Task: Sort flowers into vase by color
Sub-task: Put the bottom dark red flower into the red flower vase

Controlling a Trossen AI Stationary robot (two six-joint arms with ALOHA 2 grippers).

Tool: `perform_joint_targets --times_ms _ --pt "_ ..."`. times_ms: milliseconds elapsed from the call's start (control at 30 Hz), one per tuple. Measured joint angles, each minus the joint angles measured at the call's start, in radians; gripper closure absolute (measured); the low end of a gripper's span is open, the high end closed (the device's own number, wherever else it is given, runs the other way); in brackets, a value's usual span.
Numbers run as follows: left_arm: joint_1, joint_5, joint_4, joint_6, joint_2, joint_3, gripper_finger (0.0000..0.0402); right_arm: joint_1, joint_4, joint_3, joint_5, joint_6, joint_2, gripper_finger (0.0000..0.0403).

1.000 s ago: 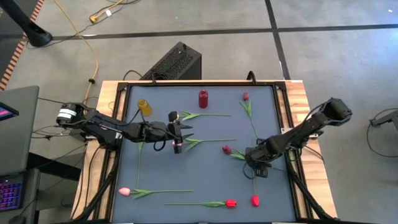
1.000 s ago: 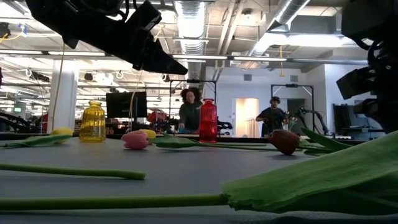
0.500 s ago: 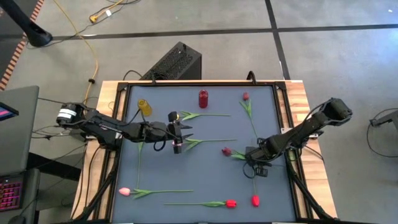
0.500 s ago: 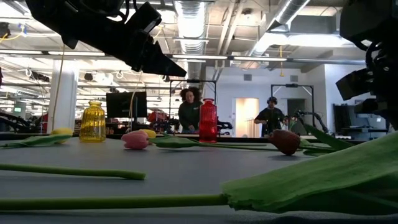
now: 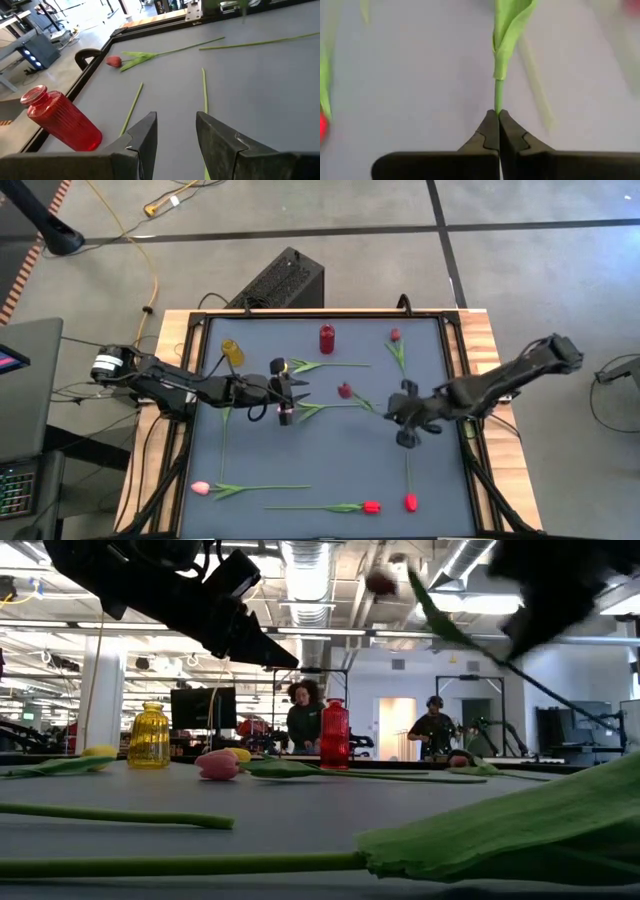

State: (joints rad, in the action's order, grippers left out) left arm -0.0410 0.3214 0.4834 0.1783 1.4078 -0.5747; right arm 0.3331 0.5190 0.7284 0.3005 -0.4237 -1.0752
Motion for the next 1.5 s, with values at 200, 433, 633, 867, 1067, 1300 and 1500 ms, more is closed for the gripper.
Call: perform_joint_targets --times_ms 200,433,633,867,1067,1300,1500 --pt "0.0 -0.001 -0.002 -0.002 0.0 0.0 0.0276 -0.155 -0.356 0.0 -0.029 0.383 0.087 0.0387" --pt "0.0 -0.001 -0.002 0.003 0.0 0.0 0.0276 -0.472 -0.769 0.001 -0.427 0.604 0.024 0.0387" --pt "0.003 -0.011 0.008 0.042 0.0 0.018 0.0276 -0.731 -1.228 0.002 -0.652 0.526 -0.193 0.0387" --pt "0.08 -0.008 0.202 -0.007 -0.017 0.138 0.0277 -0.905 -1.675 0.007 -0.691 0.334 -0.449 0.0387" --pt "0.122 -0.069 0.222 -0.06 -0.017 0.149 0.0276 -0.972 -1.735 0.073 -0.695 0.249 -0.6 0.0387" --pt "0.114 -0.085 0.188 -0.08 -0.017 0.149 0.0276 -0.982 -1.737 0.112 -0.696 0.266 -0.663 0.0387" --pt "0.112 -0.092 0.141 -0.113 -0.017 0.149 0.0276 -0.983 -1.714 0.111 -0.696 0.273 -0.665 0.0386"
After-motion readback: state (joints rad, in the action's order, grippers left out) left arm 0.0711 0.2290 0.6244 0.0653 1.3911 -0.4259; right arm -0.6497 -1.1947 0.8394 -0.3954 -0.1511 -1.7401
